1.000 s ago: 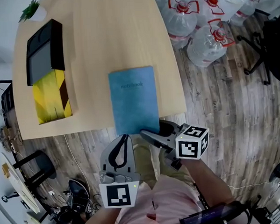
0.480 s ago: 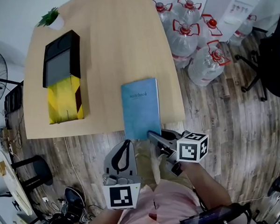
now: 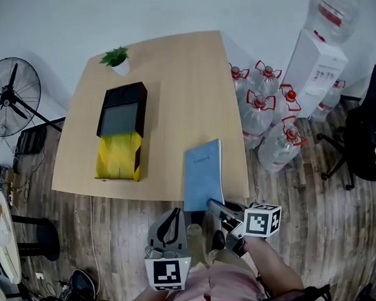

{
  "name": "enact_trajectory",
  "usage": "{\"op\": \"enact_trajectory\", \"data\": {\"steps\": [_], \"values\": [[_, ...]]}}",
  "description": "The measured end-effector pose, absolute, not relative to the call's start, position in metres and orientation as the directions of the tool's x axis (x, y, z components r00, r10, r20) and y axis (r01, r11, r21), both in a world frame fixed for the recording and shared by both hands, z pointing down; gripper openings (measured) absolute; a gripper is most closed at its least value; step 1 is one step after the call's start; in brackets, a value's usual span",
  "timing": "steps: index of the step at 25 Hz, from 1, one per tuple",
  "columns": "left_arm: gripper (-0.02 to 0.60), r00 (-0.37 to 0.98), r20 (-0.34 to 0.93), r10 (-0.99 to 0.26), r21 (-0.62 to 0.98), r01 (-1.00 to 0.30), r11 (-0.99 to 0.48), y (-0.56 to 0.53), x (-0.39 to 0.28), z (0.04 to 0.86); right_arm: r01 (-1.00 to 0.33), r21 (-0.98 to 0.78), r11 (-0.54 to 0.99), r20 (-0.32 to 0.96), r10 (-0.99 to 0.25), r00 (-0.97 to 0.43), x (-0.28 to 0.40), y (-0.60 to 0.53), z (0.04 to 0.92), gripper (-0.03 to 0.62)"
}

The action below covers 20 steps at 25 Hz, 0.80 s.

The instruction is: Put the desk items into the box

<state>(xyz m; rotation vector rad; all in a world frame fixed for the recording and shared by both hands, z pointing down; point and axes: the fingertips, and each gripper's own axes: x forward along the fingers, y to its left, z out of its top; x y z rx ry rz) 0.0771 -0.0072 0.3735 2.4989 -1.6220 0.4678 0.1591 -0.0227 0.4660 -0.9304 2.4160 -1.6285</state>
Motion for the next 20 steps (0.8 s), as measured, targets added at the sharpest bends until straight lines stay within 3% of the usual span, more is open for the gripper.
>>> {"op": "enact_trajectory", "data": {"steps": [12,20], "values": [[0.017,0.243,0.135,-0.961,-0.123,-0.958,-0.259,-0.014,0.038,0.296,-0.433,-0.782,0.448,0.177,-0.506,-0.844,0.154,-0.046,0.369,0.048],[0.017,0.161,0.132,-0.978,-0.115,-0.977,-0.177,0.003,0.023,0.294,-0.393,-0.766,0.509,0.154,-0.448,-0.881,0.139,-0.042,0.352,0.049]]}}
